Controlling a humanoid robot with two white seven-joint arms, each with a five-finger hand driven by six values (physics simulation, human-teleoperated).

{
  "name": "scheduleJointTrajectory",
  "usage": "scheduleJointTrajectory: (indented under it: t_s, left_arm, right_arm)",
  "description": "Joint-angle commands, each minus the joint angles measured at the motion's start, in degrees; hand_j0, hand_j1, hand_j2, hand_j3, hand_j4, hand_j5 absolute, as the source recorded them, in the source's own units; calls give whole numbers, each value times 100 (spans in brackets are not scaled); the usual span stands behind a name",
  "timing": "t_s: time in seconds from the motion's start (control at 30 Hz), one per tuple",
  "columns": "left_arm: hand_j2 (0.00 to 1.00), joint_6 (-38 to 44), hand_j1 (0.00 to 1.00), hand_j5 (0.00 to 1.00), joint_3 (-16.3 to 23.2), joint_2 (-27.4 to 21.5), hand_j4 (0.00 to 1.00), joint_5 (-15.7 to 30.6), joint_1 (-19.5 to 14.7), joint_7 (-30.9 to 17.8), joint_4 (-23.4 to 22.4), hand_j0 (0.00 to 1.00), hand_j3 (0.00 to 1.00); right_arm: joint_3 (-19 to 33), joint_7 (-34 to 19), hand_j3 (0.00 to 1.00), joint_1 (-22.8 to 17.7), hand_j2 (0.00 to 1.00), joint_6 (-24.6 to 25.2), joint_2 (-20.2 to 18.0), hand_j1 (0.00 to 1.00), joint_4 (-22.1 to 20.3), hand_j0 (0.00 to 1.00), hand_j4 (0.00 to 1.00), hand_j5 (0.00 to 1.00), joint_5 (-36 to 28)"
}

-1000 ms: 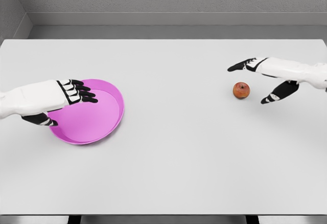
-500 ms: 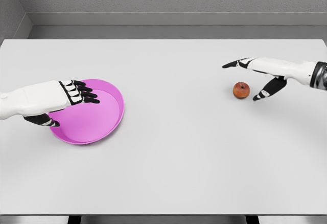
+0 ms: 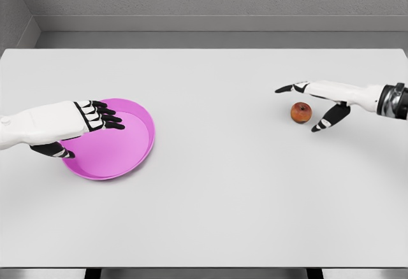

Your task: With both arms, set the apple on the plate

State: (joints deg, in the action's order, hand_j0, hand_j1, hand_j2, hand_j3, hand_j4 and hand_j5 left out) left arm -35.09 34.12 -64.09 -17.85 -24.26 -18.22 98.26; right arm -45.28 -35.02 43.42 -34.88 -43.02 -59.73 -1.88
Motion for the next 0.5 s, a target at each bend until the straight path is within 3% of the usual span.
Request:
scheduleJointTrajectory:
  t_s: [0.0, 0.27, 0.47]
  left_arm:
    - [100, 9, 100, 100, -2, -7, 100, 36, 0, -6, 0, 100, 100]
    - [100, 9, 100, 100, -2, -7, 100, 36, -9, -6, 0, 100, 100]
    - [100, 9, 100, 100, -2, -7, 100, 36, -9, -6, 0, 100, 100]
  right_arm:
    - [2, 2, 100, -9, 100, -12, 48, 100, 128, 100, 100, 100, 29]
    - [19, 2, 100, 70, 100, -12, 215, 100, 690, 100, 100, 100, 196]
    - [19, 2, 100, 105, 100, -12, 224, 100, 814, 100, 100, 100, 196]
